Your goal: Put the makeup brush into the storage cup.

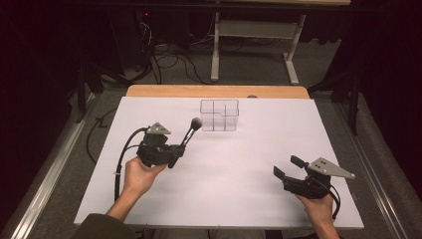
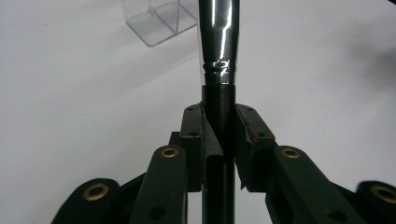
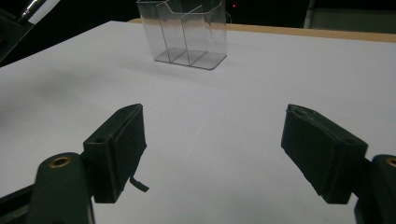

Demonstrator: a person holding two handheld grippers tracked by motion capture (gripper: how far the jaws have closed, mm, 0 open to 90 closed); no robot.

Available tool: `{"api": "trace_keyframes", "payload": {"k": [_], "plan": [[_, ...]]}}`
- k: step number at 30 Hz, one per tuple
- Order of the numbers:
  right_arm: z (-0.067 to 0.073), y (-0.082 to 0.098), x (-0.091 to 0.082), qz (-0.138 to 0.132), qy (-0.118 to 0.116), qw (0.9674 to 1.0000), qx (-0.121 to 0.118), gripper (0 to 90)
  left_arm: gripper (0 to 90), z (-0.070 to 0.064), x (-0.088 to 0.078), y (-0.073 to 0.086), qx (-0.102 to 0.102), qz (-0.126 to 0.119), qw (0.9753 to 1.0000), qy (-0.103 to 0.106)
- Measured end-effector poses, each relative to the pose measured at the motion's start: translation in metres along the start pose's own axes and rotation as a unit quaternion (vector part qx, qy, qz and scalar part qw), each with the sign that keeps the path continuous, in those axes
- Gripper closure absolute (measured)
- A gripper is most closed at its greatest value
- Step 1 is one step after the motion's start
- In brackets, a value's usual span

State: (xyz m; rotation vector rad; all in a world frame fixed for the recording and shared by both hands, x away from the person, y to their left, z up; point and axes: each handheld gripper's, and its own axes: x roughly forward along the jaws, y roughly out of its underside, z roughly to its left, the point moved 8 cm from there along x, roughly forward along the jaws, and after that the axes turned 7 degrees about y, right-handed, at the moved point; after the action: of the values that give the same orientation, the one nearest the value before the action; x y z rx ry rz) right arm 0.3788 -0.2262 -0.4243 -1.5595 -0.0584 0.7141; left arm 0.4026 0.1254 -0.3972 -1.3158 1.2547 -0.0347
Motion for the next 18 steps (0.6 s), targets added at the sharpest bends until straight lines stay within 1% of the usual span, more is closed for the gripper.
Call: {"api": "trace_keyframes", "payload": {"k": [3, 7, 8, 12, 13, 14, 15, 18], "plan": [[0.001, 0.0, 0.0, -0.001, -0.008, 1.0, 0.003, 26.6, 74.2, -0.004, 0.002, 0.001, 0.006, -0.001, 1.0, 0.004], [0.002, 0.0, 0.0, -0.002, -0.014, 0.9999, 0.003, 27.6, 74.2, -0.008, 0.003, 0.001, 0.012, -0.005, 0.9999, 0.008], [0.003, 0.0, 0.0, 0.001, -0.016, 0.9999, 0.006, 28.1, 74.2, -0.011, 0.005, 0.001, 0.014, -0.01, 0.9998, 0.011], [0.004, -0.001, 0.0, -0.004, -0.018, 0.9998, 0.002, 28.1, 74.2, -0.018, 0.006, 0.0, 0.026, -0.023, 0.9993, 0.015], [0.004, -0.001, -0.001, -0.005, -0.019, 0.9998, 0.001, 28.0, 74.2, -0.02, 0.006, 0.0, 0.031, -0.022, 0.9991, 0.017], [0.004, -0.001, -0.001, -0.006, -0.019, 0.9998, 0.001, 28.0, 74.2, -0.02, 0.006, 0.0, 0.031, -0.022, 0.9991, 0.017], [0.004, -0.002, -0.001, -0.008, -0.017, 0.9998, 0.002, 27.7, 74.2, -0.023, 0.007, 0.0, 0.034, -0.027, 0.9989, 0.019], [0.005, -0.002, -0.001, -0.009, -0.017, 0.9998, 0.0, 26.4, 74.2, -0.027, 0.009, -0.001, 0.038, -0.03, 0.9985, 0.024]]}}
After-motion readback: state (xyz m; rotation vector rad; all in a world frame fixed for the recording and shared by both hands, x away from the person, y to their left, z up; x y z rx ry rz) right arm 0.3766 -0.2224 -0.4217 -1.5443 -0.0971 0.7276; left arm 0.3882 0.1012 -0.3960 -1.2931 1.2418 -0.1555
